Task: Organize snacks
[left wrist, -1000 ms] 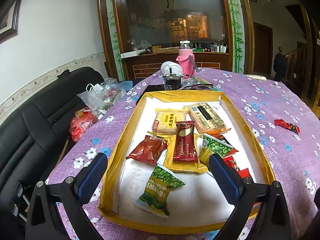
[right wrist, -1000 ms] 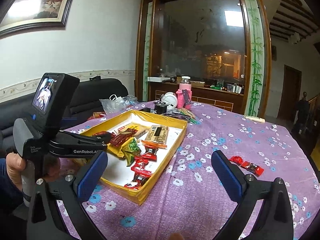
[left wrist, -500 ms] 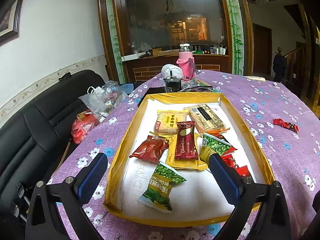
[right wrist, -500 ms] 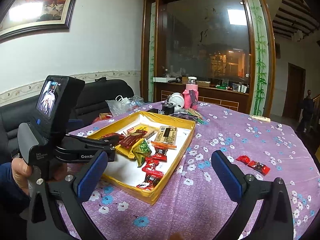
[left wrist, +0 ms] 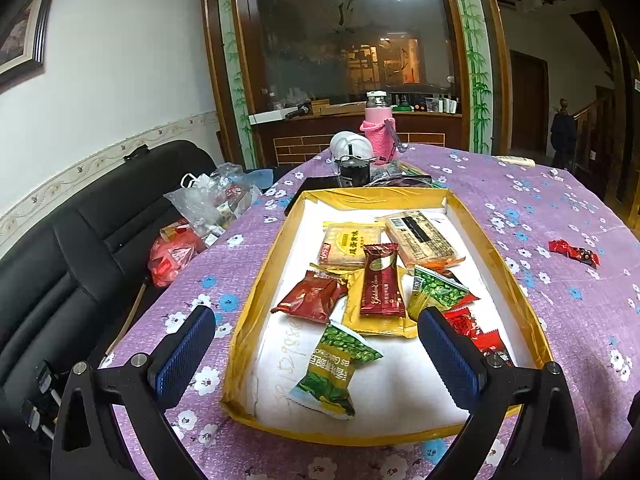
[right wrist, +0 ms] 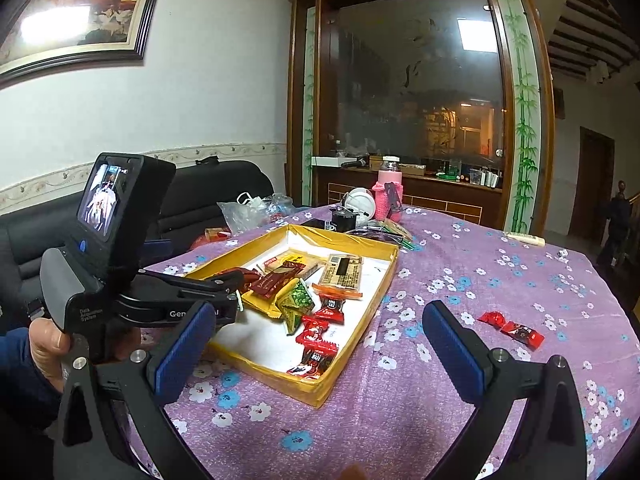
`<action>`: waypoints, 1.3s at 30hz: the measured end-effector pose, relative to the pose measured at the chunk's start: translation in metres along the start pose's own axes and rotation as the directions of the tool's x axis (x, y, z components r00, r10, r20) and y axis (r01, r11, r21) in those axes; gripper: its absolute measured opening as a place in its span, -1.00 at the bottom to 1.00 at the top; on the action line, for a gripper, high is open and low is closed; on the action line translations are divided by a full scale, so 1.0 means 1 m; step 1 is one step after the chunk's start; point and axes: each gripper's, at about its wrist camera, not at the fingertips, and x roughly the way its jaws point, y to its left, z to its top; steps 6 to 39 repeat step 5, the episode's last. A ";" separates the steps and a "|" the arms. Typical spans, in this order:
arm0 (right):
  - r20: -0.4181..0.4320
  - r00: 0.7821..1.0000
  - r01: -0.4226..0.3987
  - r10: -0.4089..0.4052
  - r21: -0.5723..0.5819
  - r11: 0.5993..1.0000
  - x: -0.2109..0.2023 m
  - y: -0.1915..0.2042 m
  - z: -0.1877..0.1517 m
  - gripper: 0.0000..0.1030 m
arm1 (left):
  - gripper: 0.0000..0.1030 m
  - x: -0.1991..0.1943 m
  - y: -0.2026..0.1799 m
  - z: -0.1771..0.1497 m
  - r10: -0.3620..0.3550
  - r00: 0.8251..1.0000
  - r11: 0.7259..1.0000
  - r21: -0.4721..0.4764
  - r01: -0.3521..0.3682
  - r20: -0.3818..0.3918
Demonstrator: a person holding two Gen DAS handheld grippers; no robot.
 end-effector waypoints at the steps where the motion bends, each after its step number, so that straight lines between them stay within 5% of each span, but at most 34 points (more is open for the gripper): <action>1: 0.000 1.000 -0.001 0.001 0.003 1.000 0.000 0.000 0.000 1.00 | 0.99 -0.001 0.002 -0.001 0.007 1.000 1.000 0.004 -0.007 -0.002; 39: 0.002 1.000 0.004 -0.004 0.009 1.000 0.000 -0.001 0.000 1.00 | 0.99 -0.002 0.007 0.001 0.024 1.000 1.000 0.002 -0.024 0.012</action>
